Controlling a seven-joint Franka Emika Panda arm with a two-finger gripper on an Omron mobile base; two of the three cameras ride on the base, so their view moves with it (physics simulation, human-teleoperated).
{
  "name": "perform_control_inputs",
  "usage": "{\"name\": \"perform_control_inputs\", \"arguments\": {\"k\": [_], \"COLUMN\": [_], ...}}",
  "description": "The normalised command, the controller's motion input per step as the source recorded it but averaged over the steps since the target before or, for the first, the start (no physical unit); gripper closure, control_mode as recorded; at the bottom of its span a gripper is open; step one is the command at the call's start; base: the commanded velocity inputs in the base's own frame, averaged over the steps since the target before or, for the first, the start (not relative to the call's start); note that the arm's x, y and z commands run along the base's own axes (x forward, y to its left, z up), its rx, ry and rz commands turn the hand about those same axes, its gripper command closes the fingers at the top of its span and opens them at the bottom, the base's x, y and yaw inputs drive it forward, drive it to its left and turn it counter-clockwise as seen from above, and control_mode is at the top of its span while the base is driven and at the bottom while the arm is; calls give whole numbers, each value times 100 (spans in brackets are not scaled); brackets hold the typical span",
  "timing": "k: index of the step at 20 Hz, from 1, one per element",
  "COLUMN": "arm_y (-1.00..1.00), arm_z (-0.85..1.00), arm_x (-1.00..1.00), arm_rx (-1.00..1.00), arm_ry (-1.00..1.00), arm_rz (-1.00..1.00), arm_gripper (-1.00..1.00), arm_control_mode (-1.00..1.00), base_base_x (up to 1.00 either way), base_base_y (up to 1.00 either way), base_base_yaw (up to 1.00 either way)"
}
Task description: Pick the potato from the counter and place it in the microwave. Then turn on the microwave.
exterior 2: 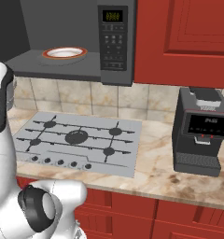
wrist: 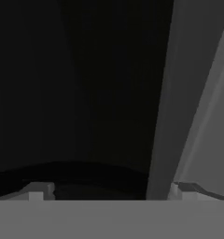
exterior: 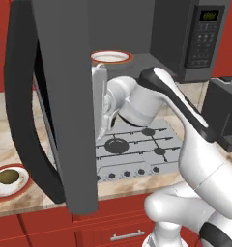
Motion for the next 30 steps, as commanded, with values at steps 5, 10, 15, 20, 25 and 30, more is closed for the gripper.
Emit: {"name": "perform_control_inputs", "arguments": {"k": [5, 10, 15, 20, 25, 30], "arm_y": [-69, -97, -54, -26, -4, 0], "arm_z": [9, 0, -25, -41, -39, -42], "arm_x": [0, 0, 9, 34, 40, 17], "arm_rx": [-3, -6, -1, 0, 7, 23], "arm_ry": [-25, -37, -47, -50, -42, -39], "arm_rz": [-10, -18, -4, 0, 4, 10], "arm_gripper": [-100, -100, -100, -100, -100, -100], "arm_control_mode": [-100, -100, -100, -100, -100, -100], "base_base_x": [0, 0, 0, 0, 0, 0], "base_base_y": [0, 0, 0, 0, 0, 0], "base_base_yaw": [0, 0, 0, 0, 0, 0]}}
